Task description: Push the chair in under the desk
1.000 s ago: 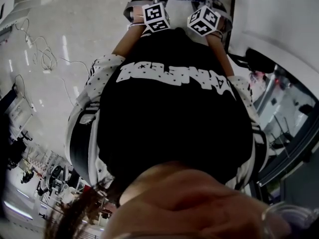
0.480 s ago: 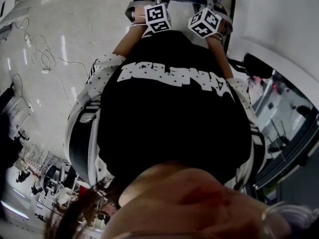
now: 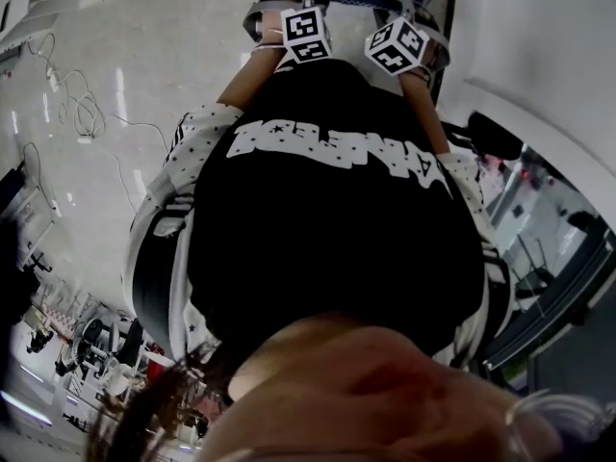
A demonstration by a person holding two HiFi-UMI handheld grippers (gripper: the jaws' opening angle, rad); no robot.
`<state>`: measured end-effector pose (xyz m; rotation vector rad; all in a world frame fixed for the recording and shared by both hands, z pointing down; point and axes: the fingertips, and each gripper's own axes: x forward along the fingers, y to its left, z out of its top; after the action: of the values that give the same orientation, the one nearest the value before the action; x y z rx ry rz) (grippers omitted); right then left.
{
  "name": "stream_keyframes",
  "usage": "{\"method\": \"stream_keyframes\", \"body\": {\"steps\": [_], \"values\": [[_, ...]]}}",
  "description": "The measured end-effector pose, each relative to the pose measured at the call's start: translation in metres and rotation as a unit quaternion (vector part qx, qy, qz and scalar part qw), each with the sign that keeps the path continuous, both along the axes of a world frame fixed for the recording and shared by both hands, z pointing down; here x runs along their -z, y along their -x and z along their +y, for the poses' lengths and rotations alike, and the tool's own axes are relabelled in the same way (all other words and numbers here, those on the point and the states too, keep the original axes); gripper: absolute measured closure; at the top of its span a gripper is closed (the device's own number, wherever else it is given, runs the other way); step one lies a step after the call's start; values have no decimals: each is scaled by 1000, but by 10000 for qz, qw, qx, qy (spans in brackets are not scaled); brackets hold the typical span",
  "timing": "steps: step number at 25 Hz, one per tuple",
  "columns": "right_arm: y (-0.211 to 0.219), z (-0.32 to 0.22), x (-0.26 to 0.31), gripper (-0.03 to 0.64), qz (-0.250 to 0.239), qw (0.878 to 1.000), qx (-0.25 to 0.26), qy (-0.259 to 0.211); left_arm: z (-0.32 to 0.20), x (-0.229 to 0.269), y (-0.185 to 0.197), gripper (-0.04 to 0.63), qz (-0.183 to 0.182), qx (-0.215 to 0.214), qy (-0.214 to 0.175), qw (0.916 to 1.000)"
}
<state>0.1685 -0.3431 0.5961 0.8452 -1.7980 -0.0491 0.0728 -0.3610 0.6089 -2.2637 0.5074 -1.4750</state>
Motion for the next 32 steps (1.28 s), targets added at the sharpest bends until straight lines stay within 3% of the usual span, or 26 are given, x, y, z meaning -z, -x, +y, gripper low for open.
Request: {"method": "stream_keyframes", "body": {"steps": [14, 32], "values": [[14, -19, 0, 466, 9, 9999, -68, 126, -22, -12, 10, 439, -57, -177, 241, 9995], [6, -27, -2, 462, 15, 9998, -159, 150, -16, -5, 5, 396, 9, -258, 128, 9996]]}}
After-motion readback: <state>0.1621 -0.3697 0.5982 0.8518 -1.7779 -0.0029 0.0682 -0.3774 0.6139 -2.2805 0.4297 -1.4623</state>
